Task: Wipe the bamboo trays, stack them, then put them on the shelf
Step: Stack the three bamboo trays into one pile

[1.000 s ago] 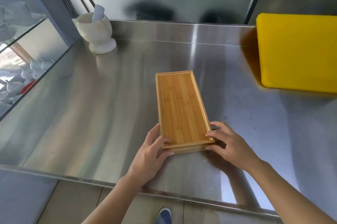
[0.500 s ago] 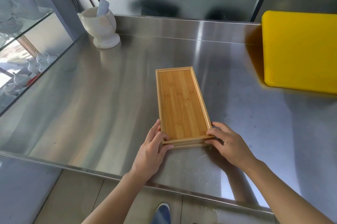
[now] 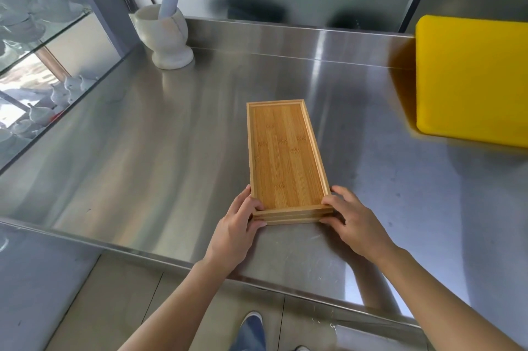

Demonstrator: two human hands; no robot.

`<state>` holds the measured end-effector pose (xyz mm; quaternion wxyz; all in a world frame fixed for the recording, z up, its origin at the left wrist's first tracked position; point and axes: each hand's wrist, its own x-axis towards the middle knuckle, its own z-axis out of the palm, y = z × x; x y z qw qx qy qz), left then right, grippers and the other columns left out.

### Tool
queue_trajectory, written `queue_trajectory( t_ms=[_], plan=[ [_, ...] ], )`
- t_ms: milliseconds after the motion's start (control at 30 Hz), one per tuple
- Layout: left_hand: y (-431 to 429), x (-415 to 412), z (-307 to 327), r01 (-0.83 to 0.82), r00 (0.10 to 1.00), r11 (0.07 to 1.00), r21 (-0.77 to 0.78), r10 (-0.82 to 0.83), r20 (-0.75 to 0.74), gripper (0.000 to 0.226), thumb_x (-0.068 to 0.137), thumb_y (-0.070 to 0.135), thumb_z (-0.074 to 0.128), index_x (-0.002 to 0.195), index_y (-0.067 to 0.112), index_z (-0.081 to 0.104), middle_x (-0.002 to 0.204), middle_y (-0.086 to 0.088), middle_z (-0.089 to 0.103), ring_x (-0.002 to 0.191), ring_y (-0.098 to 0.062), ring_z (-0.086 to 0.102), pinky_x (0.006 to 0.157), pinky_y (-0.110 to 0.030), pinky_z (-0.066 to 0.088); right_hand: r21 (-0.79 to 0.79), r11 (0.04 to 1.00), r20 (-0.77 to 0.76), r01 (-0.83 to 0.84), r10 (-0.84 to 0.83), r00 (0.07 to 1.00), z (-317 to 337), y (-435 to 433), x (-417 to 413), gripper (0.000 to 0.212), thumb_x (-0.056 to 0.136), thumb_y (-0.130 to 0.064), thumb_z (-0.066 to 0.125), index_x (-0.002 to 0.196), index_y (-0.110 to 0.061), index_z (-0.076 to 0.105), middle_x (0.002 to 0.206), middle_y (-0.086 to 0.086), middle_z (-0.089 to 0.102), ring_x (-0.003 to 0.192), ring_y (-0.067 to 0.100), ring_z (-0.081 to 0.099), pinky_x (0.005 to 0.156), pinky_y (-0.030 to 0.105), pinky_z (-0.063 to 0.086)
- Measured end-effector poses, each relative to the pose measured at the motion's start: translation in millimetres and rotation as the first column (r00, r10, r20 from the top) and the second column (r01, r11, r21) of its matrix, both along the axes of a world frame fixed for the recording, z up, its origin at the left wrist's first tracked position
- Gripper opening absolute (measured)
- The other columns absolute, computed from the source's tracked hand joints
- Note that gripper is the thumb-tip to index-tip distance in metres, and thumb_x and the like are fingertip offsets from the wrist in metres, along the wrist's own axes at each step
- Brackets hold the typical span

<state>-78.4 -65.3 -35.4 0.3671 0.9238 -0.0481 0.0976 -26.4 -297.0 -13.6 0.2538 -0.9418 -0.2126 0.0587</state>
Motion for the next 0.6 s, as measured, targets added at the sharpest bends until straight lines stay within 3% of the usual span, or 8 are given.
queue_trajectory(
  t_ms=[100,167,267,333,400,500,600],
  plan=[
    [-4,-3,-1,-0.045,0.998,0.999,0.015,0.046,-0.039,0.024,0.081,0.006,0.067,0.095,0.015,0.05,0.12,-0.024,0.061,0.083,-0.038,0.065,0.07,-0.006,0.039,-0.001,1.0,0.029,-0.015,0.015,0.999,-4,0,-3,0.021,0.087,-0.015,0.059,0.107,-0.011,0.057,0.132,0.012,0.048,0.096,0.027,0.06,0.081,0.041,0.055],
    [-6,-5,2,-0.083,0.995,0.996,0.036,0.085,-0.06,0.018,0.081,0.007,0.067,0.096,0.002,0.056,0.099,-0.027,0.068,0.063,-0.031,0.059,0.058,0.003,0.036,0.001,1.0,0.053,-0.025,0.025,0.998,-5,0,-5,0.019,0.087,-0.013,0.059,0.105,-0.009,0.057,0.127,0.014,0.052,0.096,0.029,0.061,0.078,0.041,0.055],
    [-7,-7,4,-0.085,0.995,0.996,0.023,0.086,-0.051,0.019,0.082,0.007,0.065,0.096,-0.001,0.056,0.081,-0.015,0.064,0.048,-0.007,0.041,0.059,0.0,0.037,0.05,0.999,0.05,0.007,-0.01,0.999,-3,3,-9,0.017,0.088,-0.011,0.057,0.104,-0.007,0.057,0.114,0.011,0.061,0.092,0.027,0.061,0.079,0.039,0.054],
    [-8,-8,4,-0.095,0.994,0.995,0.016,0.095,-0.057,0.019,0.083,0.008,0.065,0.098,0.0,0.055,0.076,0.001,0.053,0.049,-0.003,0.04,0.058,-0.001,0.037,0.08,0.995,0.054,0.053,-0.057,0.997,-3,6,-12,0.02,0.086,-0.01,0.059,0.106,-0.006,0.058,0.107,0.013,0.066,0.09,0.03,0.063,0.079,0.04,0.052],
    [-9,-8,5,-0.095,0.994,0.996,0.0,0.094,-0.06,0.02,0.083,0.007,0.065,0.098,-0.001,0.055,0.074,0.004,0.049,0.049,-0.001,0.039,0.058,0.001,0.036,0.087,0.993,0.056,0.084,-0.09,0.994,-6,7,-15,0.026,0.085,-0.01,0.061,0.111,-0.007,0.058,0.103,0.014,0.069,0.088,0.032,0.065,0.079,0.04,0.053],
    [-10,-8,4,-0.097,0.993,0.995,-0.029,0.095,-0.076,0.02,0.083,0.006,0.065,0.098,-0.002,0.055,0.075,-0.002,0.052,0.047,0.0,0.039,0.057,-0.001,0.036,0.093,0.991,0.043,0.091,-0.096,0.995,-8,7,-15,0.029,0.086,-0.011,0.06,0.115,-0.007,0.056,0.104,0.016,0.069,0.088,0.033,0.065,0.08,0.039,0.052],
    [-11,-8,1,-0.116,0.991,0.992,-0.049,0.112,-0.077,0.018,0.082,0.005,0.065,0.096,0.0,0.054,0.084,-0.021,0.065,0.046,-0.002,0.039,0.055,-0.002,0.036,0.102,0.99,0.067,0.092,-0.1,0.993,-11,7,-16,0.028,0.085,-0.008,0.06,0.113,-0.007,0.057,0.102,0.017,0.069,0.088,0.035,0.065,0.078,0.041,0.053]
  ],
)
